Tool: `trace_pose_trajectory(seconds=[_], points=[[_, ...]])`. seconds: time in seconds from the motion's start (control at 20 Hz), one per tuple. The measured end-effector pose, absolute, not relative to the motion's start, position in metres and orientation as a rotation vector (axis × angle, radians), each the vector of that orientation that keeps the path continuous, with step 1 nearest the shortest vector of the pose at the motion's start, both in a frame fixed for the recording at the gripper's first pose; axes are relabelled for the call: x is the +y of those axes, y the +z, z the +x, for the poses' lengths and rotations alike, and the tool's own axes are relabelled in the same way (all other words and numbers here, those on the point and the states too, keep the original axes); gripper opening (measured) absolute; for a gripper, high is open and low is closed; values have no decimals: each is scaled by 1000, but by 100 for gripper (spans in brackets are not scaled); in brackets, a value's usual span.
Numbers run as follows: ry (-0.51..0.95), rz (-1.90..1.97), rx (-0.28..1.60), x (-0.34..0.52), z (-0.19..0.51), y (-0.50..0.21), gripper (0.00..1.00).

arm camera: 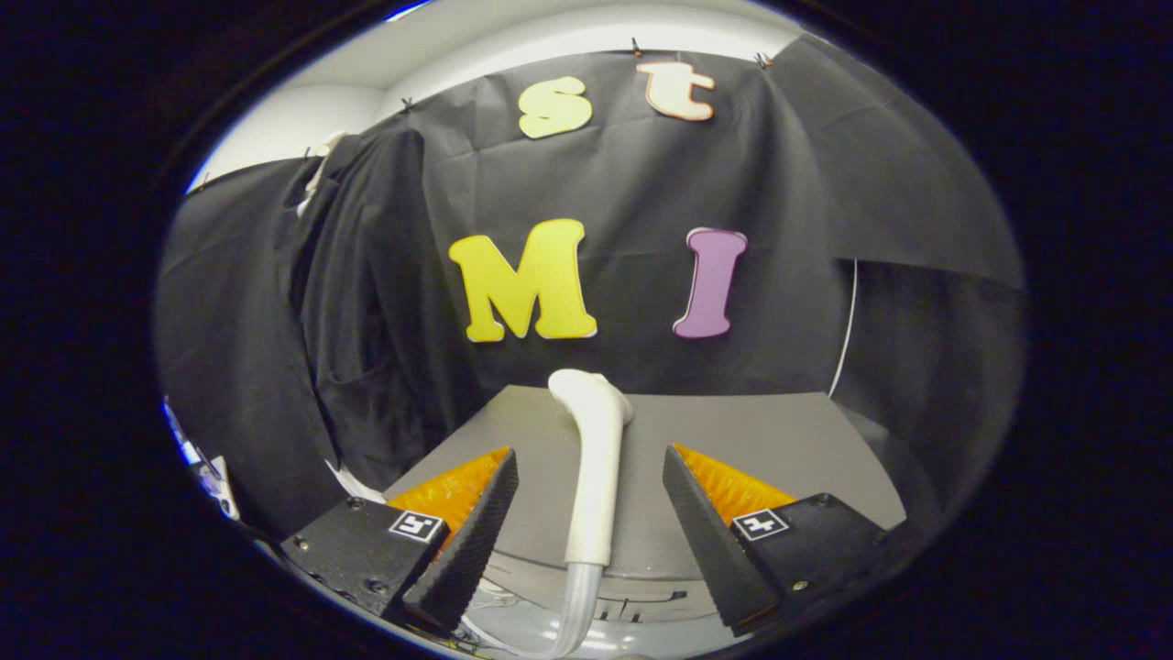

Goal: Iron the clothes twice with a garment steamer, once on the left side and once on the right side.

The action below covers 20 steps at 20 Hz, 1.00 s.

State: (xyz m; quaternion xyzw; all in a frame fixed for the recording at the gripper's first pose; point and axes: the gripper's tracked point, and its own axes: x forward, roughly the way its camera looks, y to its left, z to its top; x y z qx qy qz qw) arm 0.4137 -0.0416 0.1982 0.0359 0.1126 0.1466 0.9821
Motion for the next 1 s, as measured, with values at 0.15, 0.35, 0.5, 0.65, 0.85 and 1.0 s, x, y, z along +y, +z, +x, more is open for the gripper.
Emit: trace_pose_trajectory(seconds=[0.15,0.35,0.5,0.65,0.85,1.0], points=[[339,126,303,-45,449,188,99],[415,199,415,-41,481,165,90],[462,239,481,-31,489,149,85],[521,251,533,-20,491,142,76],[545,254,560,-17,496,139,59],[564,271,571,-14,495,137,47]])
